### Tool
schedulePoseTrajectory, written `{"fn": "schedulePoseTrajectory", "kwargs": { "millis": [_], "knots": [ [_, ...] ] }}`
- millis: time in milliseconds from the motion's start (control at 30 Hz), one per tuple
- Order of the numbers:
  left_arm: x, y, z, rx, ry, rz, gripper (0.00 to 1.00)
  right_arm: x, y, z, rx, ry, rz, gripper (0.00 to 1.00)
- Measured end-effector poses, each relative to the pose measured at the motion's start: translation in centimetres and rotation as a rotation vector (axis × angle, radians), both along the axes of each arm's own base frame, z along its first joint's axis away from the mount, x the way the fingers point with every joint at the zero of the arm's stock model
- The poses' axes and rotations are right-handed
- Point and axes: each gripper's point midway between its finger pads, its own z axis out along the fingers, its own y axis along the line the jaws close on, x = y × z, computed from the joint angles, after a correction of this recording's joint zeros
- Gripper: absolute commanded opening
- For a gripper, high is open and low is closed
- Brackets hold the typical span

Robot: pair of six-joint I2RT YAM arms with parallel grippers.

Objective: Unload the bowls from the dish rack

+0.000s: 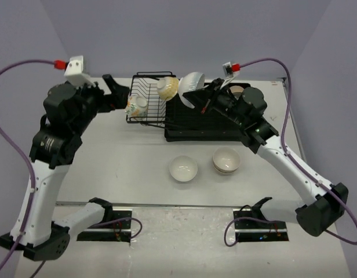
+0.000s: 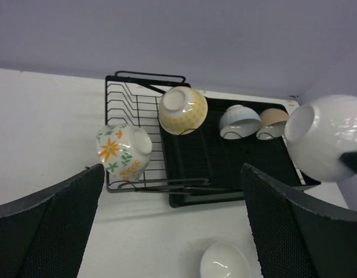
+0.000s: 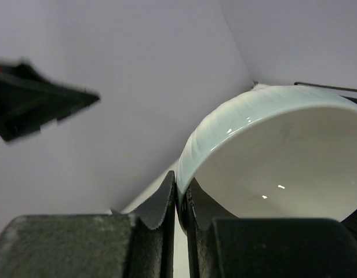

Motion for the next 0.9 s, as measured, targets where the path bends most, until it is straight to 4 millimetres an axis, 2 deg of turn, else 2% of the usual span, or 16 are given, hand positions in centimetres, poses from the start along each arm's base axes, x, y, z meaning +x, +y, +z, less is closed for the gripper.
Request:
{"fn": "schedulePoseTrajectory", "kwargs": {
  "millis": [100,200,267,400,500,600,700,900],
  "knots": [
    [1.8,-4.4,3.9,-0.01,-0.014,-0.121,1.0,-3.9,1.9,-0.1,-0.215,-0.091,0.042,0.0],
    [2.3,-10.2,5.2,0.003,0.017,-0.263,1.0,-7.1,2.8,-2.3,-0.42,-0.133,0.07,0.0],
    [2.1,-13.9,4.7,0.015,0.051,-0.345,1.0,-8.6,2.8,-5.0,-0.569,-0.137,0.076,0.0],
    [-0.1,-19.2,0.7,0.066,0.165,-0.465,0.98,-11.3,1.8,-10.7,-0.832,-0.109,0.107,0.0],
    [-1.1,-19.8,-1.5,0.098,0.222,-0.463,0.97,-12.5,-0.5,-13.2,-0.973,-0.089,0.085,0.0],
    [-1.9,-20.2,-2.7,0.117,0.248,-0.463,0.96,-13.2,-2.0,-13.9,-1.046,-0.084,0.054,0.0],
    [-2.4,-20.2,-4.1,0.127,0.275,-0.459,0.96,-13.8,-2.5,-14.2,-1.087,-0.094,0.055,0.0],
    [-2.3,-19.9,-8.5,0.135,0.355,-0.4,1.0,-14.8,-2.2,-15.5,-1.125,-0.137,0.102,0.0]
  ]
}}
